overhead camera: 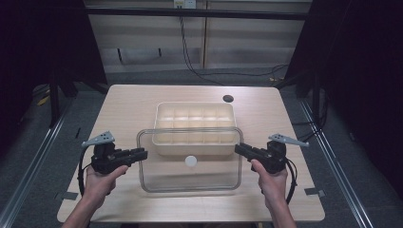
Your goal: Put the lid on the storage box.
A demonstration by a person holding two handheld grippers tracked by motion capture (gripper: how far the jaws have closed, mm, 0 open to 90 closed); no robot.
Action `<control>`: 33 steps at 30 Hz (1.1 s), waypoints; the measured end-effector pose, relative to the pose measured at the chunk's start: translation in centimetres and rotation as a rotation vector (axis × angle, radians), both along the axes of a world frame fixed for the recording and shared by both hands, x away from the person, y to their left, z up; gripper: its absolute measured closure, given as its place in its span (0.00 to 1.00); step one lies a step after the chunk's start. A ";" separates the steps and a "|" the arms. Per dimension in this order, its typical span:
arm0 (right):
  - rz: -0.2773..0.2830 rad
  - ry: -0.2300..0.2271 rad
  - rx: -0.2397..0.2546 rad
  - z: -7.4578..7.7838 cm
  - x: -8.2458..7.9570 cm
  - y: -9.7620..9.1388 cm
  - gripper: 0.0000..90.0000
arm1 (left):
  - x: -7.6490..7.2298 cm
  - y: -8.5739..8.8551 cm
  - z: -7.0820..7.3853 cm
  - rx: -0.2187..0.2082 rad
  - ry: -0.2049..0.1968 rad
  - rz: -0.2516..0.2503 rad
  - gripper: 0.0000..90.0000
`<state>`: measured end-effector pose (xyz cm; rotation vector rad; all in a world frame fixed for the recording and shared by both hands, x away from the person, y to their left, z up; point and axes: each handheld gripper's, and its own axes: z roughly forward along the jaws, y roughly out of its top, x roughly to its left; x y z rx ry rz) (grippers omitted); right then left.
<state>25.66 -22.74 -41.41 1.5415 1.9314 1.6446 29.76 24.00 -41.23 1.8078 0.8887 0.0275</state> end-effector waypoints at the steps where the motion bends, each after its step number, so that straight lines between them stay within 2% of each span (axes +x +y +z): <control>1: 0.000 -0.002 -0.001 0.1 0.1 0.0 0.80 | 0.1 0.0 0.1 -0.003 0.000 0.004 0.81; 9: -0.013 0.008 -0.003 0.4 0.7 -0.2 0.79 | 0.2 -0.4 0.8 0.004 -0.014 0.008 0.81; 19: -0.017 -0.026 0.009 1.8 1.5 -0.4 0.79 | 1.3 -0.6 2.4 0.001 -0.037 0.009 0.81; 22: -0.016 -0.031 0.006 2.0 1.7 -0.4 0.79 | 1.6 -0.6 2.5 -0.006 -0.034 0.018 0.81; 28: -0.008 -0.038 0.000 2.4 2.6 -0.2 0.79 | 2.5 -0.4 2.8 0.012 -0.037 0.019 0.81; 33: -0.007 -0.037 0.006 2.7 3.4 -0.1 0.79 | 3.1 -0.3 3.3 0.009 -0.043 0.026 0.81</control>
